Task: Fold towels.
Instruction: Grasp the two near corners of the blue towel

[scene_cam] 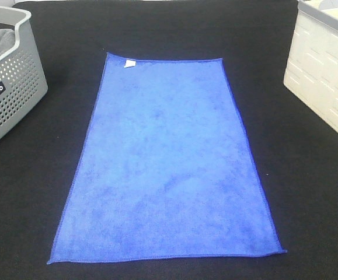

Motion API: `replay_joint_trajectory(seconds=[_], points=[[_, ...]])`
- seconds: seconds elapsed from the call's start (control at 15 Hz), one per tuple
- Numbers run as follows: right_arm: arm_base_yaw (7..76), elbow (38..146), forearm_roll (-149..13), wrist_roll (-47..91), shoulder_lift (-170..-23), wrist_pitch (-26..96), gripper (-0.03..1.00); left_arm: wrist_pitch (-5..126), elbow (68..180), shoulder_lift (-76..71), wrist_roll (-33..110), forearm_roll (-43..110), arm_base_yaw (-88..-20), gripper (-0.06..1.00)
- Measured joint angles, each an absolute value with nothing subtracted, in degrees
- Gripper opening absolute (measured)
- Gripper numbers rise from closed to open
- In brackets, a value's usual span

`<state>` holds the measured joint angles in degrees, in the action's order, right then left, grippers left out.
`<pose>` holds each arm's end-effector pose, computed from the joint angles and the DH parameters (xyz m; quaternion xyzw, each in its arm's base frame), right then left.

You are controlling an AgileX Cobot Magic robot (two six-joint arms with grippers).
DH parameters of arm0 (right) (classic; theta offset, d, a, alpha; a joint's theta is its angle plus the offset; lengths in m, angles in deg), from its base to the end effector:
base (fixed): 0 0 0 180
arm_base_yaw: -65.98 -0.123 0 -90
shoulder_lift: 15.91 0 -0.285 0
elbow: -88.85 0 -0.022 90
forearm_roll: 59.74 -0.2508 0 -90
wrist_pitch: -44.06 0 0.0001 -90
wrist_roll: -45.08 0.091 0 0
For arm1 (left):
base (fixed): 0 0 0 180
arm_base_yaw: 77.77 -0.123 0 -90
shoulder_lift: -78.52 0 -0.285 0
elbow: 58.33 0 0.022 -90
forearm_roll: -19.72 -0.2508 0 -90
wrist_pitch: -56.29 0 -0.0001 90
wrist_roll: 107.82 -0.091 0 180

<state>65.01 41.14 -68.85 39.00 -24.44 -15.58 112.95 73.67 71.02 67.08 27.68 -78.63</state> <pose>-0.0045 0.0124 0.2840 -0.0543 0.8431 0.0557 0.5321 -0.0043 -0.0106 0.2866 0.0313 0.8272 -0.0404 0.5595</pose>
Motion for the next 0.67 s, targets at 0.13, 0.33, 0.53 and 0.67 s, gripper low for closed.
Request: replay_joint_trajectory(seconds=[0.13, 0.33, 0.53, 0.67], points=[[65.01, 41.71, -68.85, 41.52, -28.45, -12.43, 0.75, 106.02, 73.67, 70.67, 68.40, 30.26, -78.63, 0.59], [65.01, 41.71, -69.54, 44.44, -38.54, -10.31, 0.75, 99.78, 73.67, 62.25, 69.89, 36.68, -78.63, 0.59], [65.01, 41.71, -74.64, 45.71, -50.68, -8.99, 0.75, 99.38, 73.67, 47.58, 68.92, 47.28, -78.63, 0.59], [65.01, 41.71, -75.67, 45.71, -54.98, -8.82, 0.75, 99.38, 73.67, 42.43, 66.45, 51.00, -78.63, 0.59]])
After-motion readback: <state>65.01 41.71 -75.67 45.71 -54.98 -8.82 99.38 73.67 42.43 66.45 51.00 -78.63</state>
